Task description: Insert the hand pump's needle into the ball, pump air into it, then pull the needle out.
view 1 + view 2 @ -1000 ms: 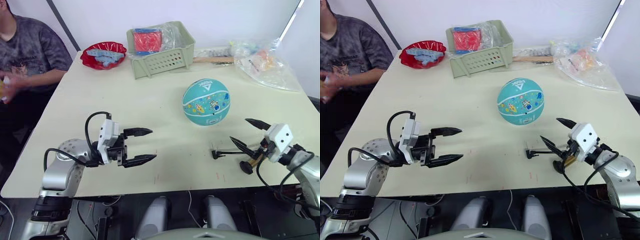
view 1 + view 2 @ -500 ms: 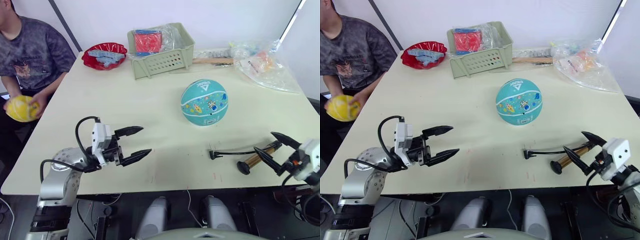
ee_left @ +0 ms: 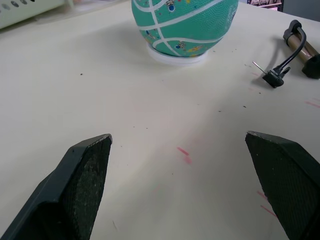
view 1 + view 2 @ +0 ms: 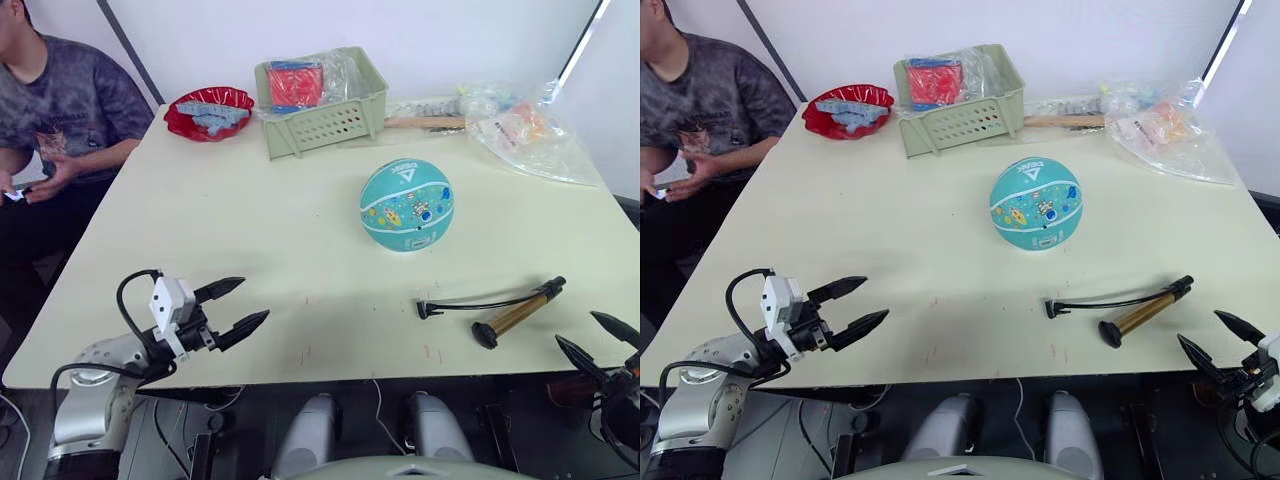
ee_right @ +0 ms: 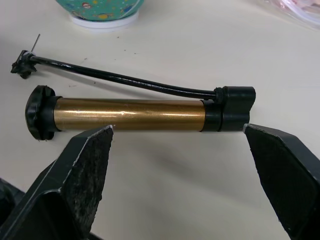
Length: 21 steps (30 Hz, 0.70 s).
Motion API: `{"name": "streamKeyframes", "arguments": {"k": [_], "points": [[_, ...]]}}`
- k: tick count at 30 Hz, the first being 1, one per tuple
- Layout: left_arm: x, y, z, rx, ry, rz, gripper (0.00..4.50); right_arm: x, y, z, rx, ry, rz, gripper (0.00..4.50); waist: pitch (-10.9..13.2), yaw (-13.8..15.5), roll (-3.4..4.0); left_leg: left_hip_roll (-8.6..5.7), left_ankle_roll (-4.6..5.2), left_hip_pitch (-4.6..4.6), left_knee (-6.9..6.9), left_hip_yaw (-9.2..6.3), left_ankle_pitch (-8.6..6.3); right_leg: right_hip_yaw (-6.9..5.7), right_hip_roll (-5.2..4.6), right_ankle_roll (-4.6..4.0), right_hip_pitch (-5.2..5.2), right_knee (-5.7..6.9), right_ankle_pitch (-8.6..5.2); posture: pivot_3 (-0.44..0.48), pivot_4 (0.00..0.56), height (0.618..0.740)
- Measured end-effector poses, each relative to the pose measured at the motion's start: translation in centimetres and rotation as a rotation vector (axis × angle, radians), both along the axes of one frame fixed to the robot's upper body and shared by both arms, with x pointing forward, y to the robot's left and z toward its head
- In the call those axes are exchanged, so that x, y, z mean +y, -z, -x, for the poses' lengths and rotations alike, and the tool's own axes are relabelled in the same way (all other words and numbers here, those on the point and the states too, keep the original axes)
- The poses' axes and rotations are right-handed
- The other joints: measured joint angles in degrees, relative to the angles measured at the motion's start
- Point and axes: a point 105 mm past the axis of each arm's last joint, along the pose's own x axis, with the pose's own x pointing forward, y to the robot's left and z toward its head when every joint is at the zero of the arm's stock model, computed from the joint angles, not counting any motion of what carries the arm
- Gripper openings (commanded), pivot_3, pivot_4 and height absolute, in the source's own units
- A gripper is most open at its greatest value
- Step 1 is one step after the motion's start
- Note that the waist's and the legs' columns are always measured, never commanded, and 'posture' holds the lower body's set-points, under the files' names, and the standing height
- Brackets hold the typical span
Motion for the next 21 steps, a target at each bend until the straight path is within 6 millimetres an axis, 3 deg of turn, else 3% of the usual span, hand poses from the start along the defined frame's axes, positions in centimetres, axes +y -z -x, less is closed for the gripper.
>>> {"name": "streamKeyframes", "arguments": {"k": [4, 8, 21], "points": [[1.5, 2.0, 1.5, 0.079, -0.056, -0.024, 4.5, -1.8, 0.5, 0.6, 0.027, 0.032, 0.003, 4.37, 0.0, 0.0, 0.02, -0.01, -0.08, 0.04, 0.0, 0.28, -0.05, 0.07, -0.04, 0.0, -0.01, -0.02, -0.07, 0.0, 0.15, 0.738], [1.9, 2.9, 2.4, 0.104, -0.07, -0.05, 4.5, -2.1, 0.9, 0.7, 0.035, 0.021, -0.008, 4.37, 0.0, 0.0, -0.01, 0.0, -0.09, 0.06, 0.0, 0.36, -0.06, 0.15, -0.05, -0.03, -0.01, -0.03, -0.09, 0.0, 0.15, 0.738], [2.6, 3.9, 2.9, 0.097, -0.149, -0.143, 4.5, -3.0, -0.2, -0.8, 0.008, -0.018, -0.001, 4.37, 0.0, 0.2, -0.01, 0.03, -0.1, 0.27, 0.01, 0.59, -0.07, 0.61, -0.06, 0.15, -0.01, -0.01, -0.16, 0.0, 0.15, 0.738]]}}
